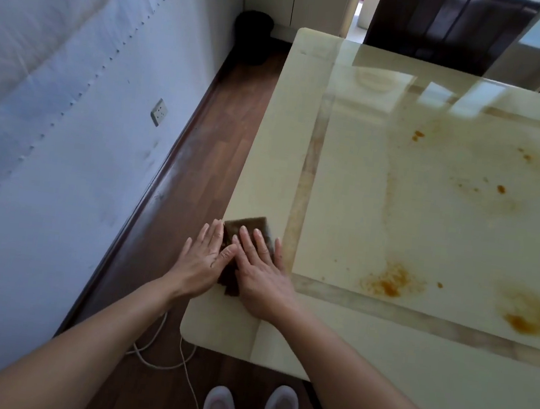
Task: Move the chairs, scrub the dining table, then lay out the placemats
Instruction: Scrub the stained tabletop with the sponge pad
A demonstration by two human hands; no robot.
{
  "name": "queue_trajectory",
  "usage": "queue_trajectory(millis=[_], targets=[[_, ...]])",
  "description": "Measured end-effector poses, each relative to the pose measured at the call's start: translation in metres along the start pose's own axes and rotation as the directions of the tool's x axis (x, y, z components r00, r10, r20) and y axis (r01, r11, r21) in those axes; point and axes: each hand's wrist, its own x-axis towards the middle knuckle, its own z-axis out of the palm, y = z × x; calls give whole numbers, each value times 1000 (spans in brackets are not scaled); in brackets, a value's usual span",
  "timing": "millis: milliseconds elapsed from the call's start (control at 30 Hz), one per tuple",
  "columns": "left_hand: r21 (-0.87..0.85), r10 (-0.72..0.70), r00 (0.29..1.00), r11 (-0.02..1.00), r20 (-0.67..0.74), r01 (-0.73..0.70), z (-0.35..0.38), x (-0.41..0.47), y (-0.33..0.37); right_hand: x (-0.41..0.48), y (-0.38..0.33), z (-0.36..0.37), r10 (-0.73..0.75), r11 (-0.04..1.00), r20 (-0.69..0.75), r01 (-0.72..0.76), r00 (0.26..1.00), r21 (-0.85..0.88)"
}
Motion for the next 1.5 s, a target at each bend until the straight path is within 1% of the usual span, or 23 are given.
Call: queue_trajectory(millis=[67,133,200,333,467,567,733,900,967,1067,1200,1300,1433,1500], targets=[[65,3,1000,998,8,-3,2,0,1,-10,15,-3,42,998,-23,-43,999,-48],[154,3,1000,988,15,-6,4,2,0,-22,36,-6,120,991,-15,-121,993,-63],[205,-4,1000,979,24,-1,7,3,-1,-39,60,-9,202,977,0,-201,979,-72],[226,-19,999,974,36,10,7,5,-1,-74,101,-12,340,936,10,-337,941,-101],[210,-16,998,978,60,3,5,5,0,-83,100,-17,421,899,-1,-418,907,-130],[196,-17,998,981,66,4,3,4,1,-73,75,-25,375,916,6,-370,927,-155],[192,-14,998,981,54,4,2,1,4,-69,4,-18,173,977,75,-162,982,-138],[195,-25,999,981,46,15,-1,-1,7,-74,-62,9,4,995,120,8,993,-98],[186,-26,1000,982,17,22,-1,-2,9,-76,-70,15,-26,995,117,37,993,-91],[202,-1,999,979,-37,9,0,-4,15,-81,-63,10,-70,988,119,86,990,-128],[235,71,997,970,-29,-62,3,-7,33,-92,-35,3,-36,984,131,58,991,-166],[272,115,993,956,1,-111,10,-8,51,-105,3,8,9,973,154,26,988,-230],[353,159,985,919,74,-175,28,-3,77,-140,63,-1,155,935,177,-87,972,-343],[401,181,978,892,107,-209,36,-1,87,-162,91,-5,226,918,170,-151,959,-368]])
